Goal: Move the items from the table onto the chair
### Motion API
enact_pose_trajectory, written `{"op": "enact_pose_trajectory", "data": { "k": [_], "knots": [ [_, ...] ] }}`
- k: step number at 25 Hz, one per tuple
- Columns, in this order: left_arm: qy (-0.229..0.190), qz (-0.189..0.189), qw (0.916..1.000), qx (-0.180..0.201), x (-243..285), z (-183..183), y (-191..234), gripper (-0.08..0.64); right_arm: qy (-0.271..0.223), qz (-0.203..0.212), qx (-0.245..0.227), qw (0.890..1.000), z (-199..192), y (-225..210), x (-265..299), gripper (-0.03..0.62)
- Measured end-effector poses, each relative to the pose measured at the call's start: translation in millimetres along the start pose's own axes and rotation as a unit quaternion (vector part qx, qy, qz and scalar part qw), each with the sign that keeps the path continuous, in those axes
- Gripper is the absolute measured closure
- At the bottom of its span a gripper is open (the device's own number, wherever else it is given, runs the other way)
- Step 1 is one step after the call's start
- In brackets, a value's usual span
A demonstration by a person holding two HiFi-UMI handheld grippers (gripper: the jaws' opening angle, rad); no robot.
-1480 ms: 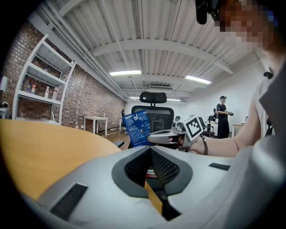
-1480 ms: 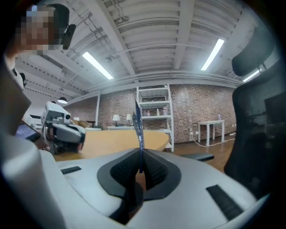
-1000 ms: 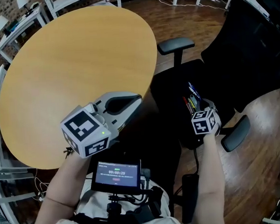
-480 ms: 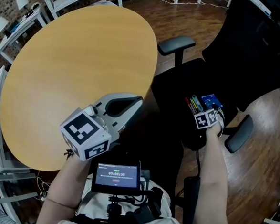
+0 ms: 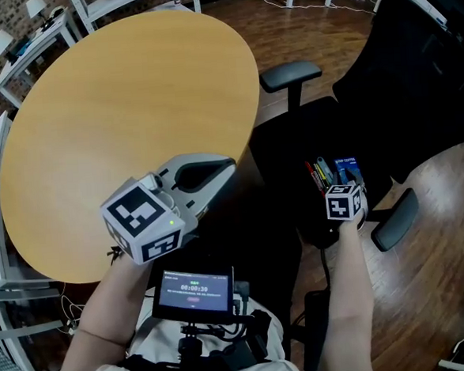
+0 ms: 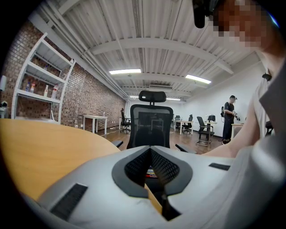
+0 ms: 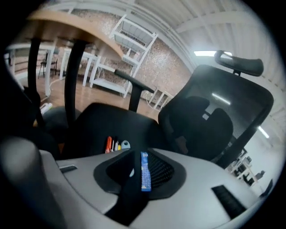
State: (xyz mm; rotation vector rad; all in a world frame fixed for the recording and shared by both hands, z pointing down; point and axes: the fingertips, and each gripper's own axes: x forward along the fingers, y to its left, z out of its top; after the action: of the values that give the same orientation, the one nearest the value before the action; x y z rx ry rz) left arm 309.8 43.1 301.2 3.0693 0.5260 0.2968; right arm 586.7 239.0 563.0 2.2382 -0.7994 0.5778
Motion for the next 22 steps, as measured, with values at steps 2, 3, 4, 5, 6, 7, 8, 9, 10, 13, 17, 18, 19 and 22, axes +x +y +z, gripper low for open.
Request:
{"op": "enact_pose_trajectory", "data": {
  "k": [2, 3, 4, 5, 6, 7, 8, 9, 10, 13, 17, 18, 19, 22],
  "knots": [
    [0.0, 0.0, 1.0, -0.001, 0, 0, 0, 0.555, -0.049, 0.018, 0.038, 0.998, 27, 5, -18, 0.583],
    [0.0, 0.0, 1.0, -0.001, 0, 0, -1, 0.555, -0.07, 0.03, 0.052, 0.996, 40, 9, -27, 0.586],
    [0.0, 0.0, 1.0, -0.001, 0, -1, -1, 0.555, -0.09, 0.042, 0.062, 0.993, 52, 13, -36, 0.588],
    [0.001, 0.0, 1.0, 0.0, 0, -2, -1, 0.555, -0.111, 0.055, 0.071, 0.99, 65, 17, -45, 0.588],
    [0.001, 0.001, 1.0, 0.0, 1, -2, -2, 0.555, -0.132, 0.069, 0.081, 0.985, 79, 21, -55, 0.588],
    [0.0, 0.001, 1.0, 0.0, 1, -2, -2, 0.556, -0.157, 0.085, 0.093, 0.98, 96, 25, -68, 0.588],
    [0.0, 0.003, 1.0, -0.001, 1, -2, -1, 0.556, -0.185, 0.104, 0.11, 0.971, 115, 28, -82, 0.588],
    [0.0, 0.004, 1.0, -0.002, 0, -1, -1, 0.557, -0.214, 0.125, 0.129, 0.96, 135, 31, -99, 0.588],
    [0.0, 0.005, 1.0, -0.003, -1, -1, -2, 0.555, -0.244, 0.145, 0.146, 0.948, 155, 33, -116, 0.588],
    [0.002, 0.007, 1.0, -0.004, -6, -2, -3, 0.555, -0.317, 0.196, 0.159, 0.914, 212, 44, -168, 0.588],
    [-0.002, 0.02, 0.9998, -0.004, -22, -2, -1, 0.555, -0.38, 0.264, 0.138, 0.876, 273, 78, -232, 0.588],
    [-0.002, 0.024, 0.9997, -0.006, -28, -2, 0, 0.556, -0.388, 0.285, 0.135, 0.866, 285, 89, -245, 0.588],
    [-0.003, 0.029, 0.9996, -0.007, -34, -2, 2, 0.557, -0.392, 0.308, 0.133, 0.857, 296, 101, -258, 0.588],
    [-0.004, 0.048, 0.9987, -0.014, -54, -3, 12, 0.556, -0.396, 0.372, 0.119, 0.831, 323, 141, -286, 0.588]
  ]
}}
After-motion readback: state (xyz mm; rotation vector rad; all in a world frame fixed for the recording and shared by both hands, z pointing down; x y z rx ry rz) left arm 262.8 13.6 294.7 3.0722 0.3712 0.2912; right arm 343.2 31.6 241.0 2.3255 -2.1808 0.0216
